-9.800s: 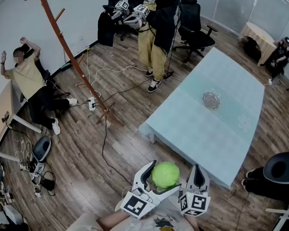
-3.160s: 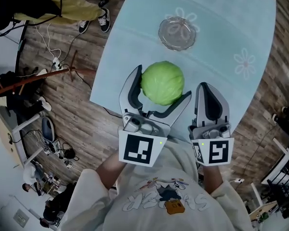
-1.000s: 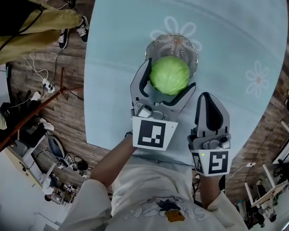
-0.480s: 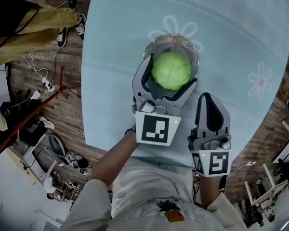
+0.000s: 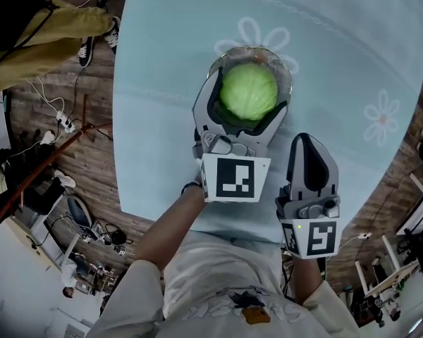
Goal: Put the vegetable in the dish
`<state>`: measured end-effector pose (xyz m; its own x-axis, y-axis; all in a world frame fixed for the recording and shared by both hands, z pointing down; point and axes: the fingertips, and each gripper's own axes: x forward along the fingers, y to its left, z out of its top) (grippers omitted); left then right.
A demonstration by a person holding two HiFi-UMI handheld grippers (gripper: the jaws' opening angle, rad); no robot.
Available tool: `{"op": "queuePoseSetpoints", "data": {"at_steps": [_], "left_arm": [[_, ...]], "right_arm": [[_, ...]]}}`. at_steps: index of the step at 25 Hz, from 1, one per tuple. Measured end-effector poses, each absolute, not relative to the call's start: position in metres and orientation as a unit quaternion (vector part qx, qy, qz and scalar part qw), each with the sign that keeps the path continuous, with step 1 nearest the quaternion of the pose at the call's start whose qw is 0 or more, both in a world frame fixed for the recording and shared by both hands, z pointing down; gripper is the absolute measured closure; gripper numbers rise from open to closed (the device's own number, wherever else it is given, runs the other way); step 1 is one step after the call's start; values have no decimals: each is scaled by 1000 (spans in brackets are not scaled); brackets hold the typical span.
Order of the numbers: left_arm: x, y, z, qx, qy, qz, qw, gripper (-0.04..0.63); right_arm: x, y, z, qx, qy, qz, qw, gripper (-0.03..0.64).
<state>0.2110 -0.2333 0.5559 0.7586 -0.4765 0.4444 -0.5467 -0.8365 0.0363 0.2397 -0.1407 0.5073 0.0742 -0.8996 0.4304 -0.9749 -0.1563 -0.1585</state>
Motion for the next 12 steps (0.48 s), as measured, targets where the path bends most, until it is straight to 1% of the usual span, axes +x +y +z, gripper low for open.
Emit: {"op": "queuePoseSetpoints", "data": {"at_steps": [6, 12], "left_arm": [[212, -237, 571, 929, -261, 260, 48, 84], [217, -233, 576, 929, -242, 277, 36, 84]], "right_arm": [[236, -141, 508, 731, -639, 223, 85, 594], [239, -143, 506, 733, -638, 222, 82, 594]]}}
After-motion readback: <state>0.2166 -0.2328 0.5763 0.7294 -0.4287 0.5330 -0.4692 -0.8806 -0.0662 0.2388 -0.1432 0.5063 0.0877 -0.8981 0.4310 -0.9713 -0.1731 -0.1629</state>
